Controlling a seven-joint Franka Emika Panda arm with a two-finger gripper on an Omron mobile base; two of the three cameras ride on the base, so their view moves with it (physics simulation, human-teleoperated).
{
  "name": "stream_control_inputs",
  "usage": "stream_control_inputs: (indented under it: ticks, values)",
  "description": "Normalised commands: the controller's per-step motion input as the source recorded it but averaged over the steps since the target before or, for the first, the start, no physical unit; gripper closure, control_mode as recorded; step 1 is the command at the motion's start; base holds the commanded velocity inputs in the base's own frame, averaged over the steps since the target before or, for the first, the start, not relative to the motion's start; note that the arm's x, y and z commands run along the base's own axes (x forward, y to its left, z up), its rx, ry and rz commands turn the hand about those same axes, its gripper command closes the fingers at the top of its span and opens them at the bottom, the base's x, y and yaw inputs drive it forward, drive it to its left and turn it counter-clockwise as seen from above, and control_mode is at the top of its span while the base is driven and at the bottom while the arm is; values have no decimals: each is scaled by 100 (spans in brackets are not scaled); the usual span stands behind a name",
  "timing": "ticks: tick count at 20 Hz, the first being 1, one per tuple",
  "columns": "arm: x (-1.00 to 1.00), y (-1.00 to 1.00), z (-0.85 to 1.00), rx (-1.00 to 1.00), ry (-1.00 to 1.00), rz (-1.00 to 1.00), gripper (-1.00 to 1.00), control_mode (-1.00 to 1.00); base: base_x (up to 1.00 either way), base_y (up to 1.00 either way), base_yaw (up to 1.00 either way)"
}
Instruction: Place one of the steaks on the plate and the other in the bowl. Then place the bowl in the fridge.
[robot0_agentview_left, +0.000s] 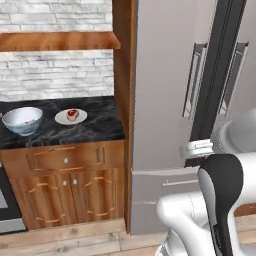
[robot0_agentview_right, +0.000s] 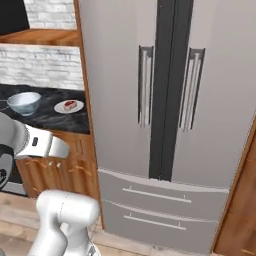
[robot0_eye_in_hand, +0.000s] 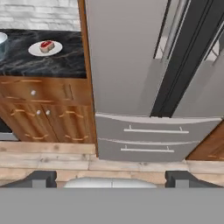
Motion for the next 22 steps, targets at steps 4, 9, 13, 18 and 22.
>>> stream_control_inputs:
  ticks: [4, 9, 13, 18, 22]
  values:
    - [0, 0, 0, 0, 0, 0, -100, 100, 2, -100, 5]
    - [0, 0, 0, 0, 0, 0, -100, 100, -15, -80, 3]
    - [0, 0, 0, 0, 0, 0, -100, 100, 1, -54, 1]
    - [0, 0, 0, 0, 0, 0, -100, 100, -8, 2, -2]
    - [0, 0, 0, 0, 0, 0, -100, 100, -28, 15, 0]
